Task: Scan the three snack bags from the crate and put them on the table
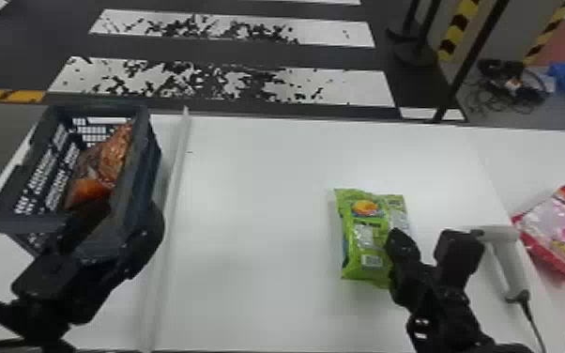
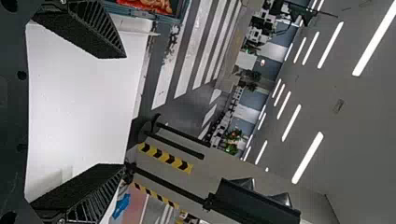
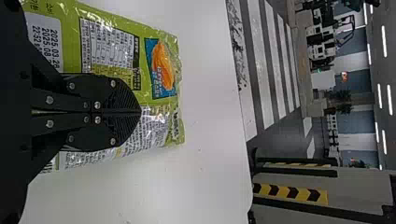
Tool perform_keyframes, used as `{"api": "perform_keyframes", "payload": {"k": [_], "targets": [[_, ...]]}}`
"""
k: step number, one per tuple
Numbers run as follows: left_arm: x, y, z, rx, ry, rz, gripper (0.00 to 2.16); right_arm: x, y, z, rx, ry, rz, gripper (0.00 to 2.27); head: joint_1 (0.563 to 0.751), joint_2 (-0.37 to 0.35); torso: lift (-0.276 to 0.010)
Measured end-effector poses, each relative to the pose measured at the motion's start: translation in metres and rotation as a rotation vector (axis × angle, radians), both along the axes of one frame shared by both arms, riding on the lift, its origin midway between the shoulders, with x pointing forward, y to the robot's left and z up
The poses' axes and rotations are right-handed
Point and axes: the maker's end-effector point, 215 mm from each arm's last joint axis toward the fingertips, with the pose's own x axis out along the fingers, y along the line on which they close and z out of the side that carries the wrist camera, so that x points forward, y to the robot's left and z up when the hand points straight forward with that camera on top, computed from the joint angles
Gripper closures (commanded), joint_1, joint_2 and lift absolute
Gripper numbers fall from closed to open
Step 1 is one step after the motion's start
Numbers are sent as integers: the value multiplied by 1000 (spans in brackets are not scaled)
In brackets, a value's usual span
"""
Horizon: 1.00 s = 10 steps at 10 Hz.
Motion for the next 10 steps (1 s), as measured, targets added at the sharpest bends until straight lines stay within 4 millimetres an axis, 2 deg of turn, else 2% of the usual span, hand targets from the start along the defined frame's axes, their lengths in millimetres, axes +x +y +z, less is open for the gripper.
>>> {"api": "perform_keyframes", "payload": {"k": [2,4,5,7,10], "targets": [[-3,1,0,-2,-1,0,29,5,-4,12,-17,-24,2,2108,695,-39,-94],[-4,-1,1,-5,-2,-3,29,10,-11,38,-30,-71,14,2108,695,-50,-94],[-4,-2,1,-8,-1,-4,29,5,-7,52,-20,-93,27,2108,695,-50,-94],[-4,-6,1,-12,0,-9,29,-6,16,58,11,-104,57,2108,695,-25,-94],[-4,-5,0,-11,1,-8,29,-11,52,49,30,-98,125,2108,695,30,-94]]}}
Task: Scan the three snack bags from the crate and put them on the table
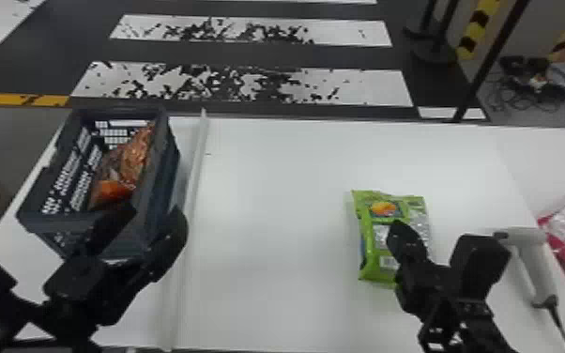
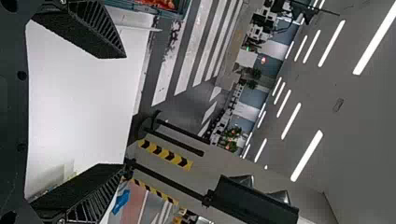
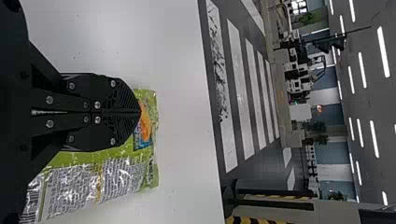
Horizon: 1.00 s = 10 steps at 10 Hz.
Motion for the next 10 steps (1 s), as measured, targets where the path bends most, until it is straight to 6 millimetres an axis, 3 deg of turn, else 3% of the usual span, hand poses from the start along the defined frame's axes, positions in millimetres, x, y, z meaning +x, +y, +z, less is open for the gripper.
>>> {"api": "perform_keyframes", "payload": {"k": [5,8,9,10], "targets": [[0,3,1,3,-3,5,29,2,-7,-52,-39,54,14,2108,695,29,-94],[0,5,3,2,-18,16,29,-10,-5,-62,-36,51,21,2101,695,34,-94],[1,5,4,2,-21,16,29,-10,-3,-53,-27,32,23,1551,695,37,-94],[1,5,5,2,-22,16,29,-8,-4,-30,-17,-8,19,73,695,38,-94]]}}
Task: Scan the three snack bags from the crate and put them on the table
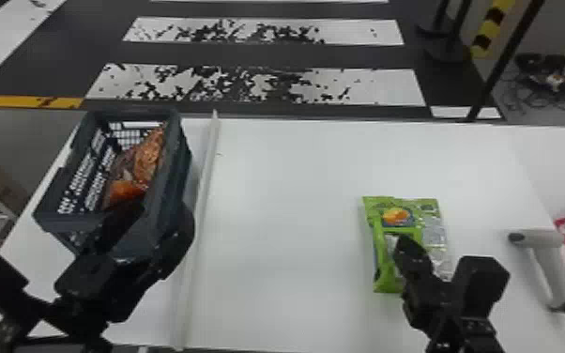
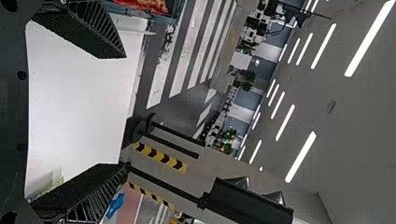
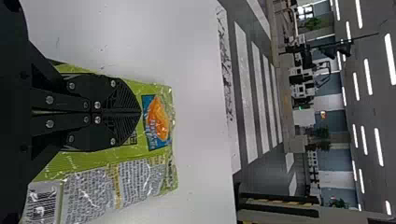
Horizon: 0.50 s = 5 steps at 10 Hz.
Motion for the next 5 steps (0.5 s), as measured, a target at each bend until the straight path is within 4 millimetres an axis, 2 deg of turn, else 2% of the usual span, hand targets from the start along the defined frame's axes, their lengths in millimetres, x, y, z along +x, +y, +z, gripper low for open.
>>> {"api": "perform_keyframes", "payload": {"k": [1,2,3,4,5], "targets": [[0,1,1,1,-4,1,29,2,-7,33,-4,-55,-2,-2,695,31,-94],[1,1,3,2,-8,4,29,3,-21,67,-26,-110,2,36,695,13,-94],[1,2,4,2,-12,5,29,2,-37,89,-49,-147,24,56,695,-12,-94],[1,2,4,3,-17,7,29,0,-61,95,-72,-151,31,60,695,-49,-94],[1,3,1,3,-15,9,29,-4,-90,93,-83,-138,15,76,695,-70,-94]]}}
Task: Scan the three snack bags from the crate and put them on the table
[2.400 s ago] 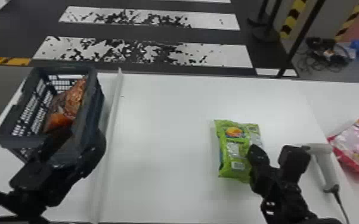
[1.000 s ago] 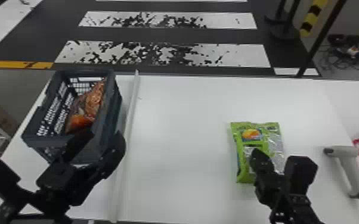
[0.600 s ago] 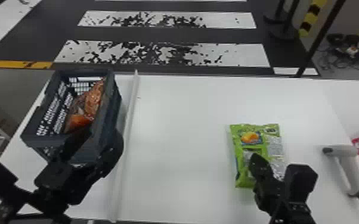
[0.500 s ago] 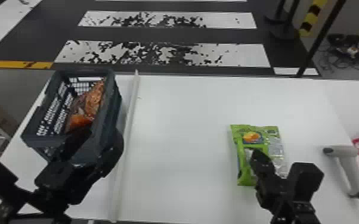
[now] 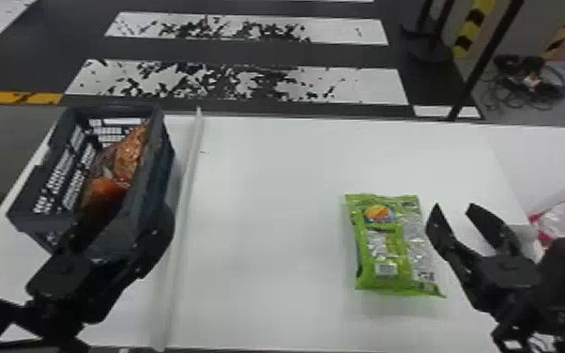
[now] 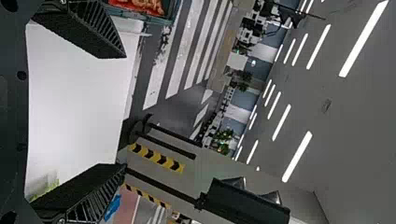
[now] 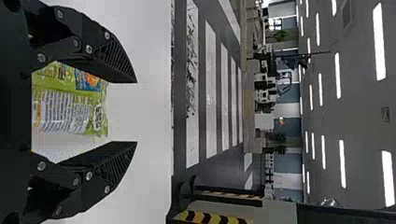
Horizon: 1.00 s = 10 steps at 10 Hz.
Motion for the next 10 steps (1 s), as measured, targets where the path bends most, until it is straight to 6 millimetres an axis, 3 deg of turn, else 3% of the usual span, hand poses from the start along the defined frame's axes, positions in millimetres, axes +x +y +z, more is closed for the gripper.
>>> {"api": "perform_keyframes", "payload": {"k": [2,6,9,10], "targets": [[1,1,-5,-2,5,1,29,-9,-52,-18,-6,32,-39,76,695,-162,-94],[-1,-1,-7,-2,11,-6,29,-8,-144,-81,-27,119,-135,83,695,-302,-94],[-4,-3,-9,-2,18,-13,29,-1,-171,-104,-44,156,-138,130,695,-345,-94],[-5,-4,-9,-2,18,-14,29,-1,-176,-114,-44,181,-133,286,695,-350,-94]]}}
